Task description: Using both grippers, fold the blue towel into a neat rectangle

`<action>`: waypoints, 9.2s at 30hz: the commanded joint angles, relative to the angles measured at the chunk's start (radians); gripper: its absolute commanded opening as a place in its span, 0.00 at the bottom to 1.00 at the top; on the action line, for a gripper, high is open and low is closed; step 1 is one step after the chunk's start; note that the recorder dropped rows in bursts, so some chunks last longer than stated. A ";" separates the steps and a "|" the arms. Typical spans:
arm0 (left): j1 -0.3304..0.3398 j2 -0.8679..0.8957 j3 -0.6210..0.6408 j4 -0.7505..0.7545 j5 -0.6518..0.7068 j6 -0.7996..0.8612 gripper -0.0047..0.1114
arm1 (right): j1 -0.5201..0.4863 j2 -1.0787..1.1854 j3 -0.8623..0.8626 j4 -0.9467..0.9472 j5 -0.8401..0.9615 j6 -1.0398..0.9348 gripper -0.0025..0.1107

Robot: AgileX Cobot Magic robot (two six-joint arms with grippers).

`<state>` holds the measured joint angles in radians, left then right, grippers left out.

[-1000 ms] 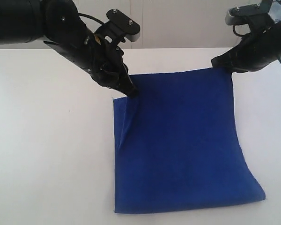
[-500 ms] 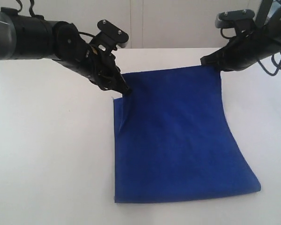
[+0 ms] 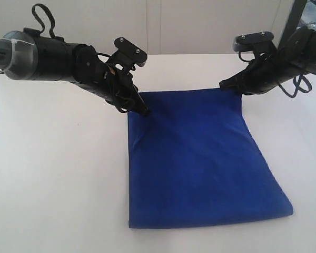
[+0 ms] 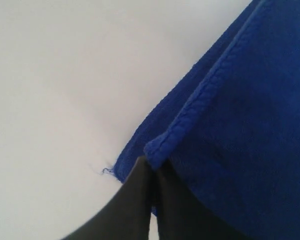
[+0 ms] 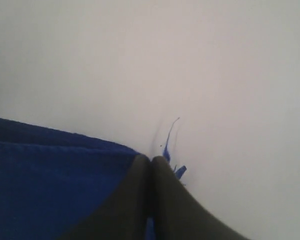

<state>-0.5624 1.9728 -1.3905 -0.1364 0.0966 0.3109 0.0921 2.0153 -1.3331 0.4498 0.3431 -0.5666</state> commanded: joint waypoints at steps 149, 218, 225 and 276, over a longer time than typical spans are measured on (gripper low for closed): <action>-0.121 -0.141 0.401 -0.068 0.318 -0.402 0.04 | 0.180 -0.428 0.567 0.077 0.207 0.283 0.02; -0.121 -0.165 0.357 0.053 0.325 -0.412 0.04 | 0.180 -0.430 0.547 -0.157 0.180 0.473 0.02; -0.121 -0.281 0.341 0.075 0.352 -0.400 0.04 | 0.180 -0.519 0.530 -0.159 0.236 0.470 0.02; -0.121 -0.167 0.392 -0.063 0.442 0.541 0.39 | 0.180 -0.354 0.626 -0.056 0.260 -0.667 0.41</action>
<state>-0.6836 1.7976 -1.0084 -0.1858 0.5300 0.8484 0.2708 1.6444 -0.7158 0.3853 0.6087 -1.2208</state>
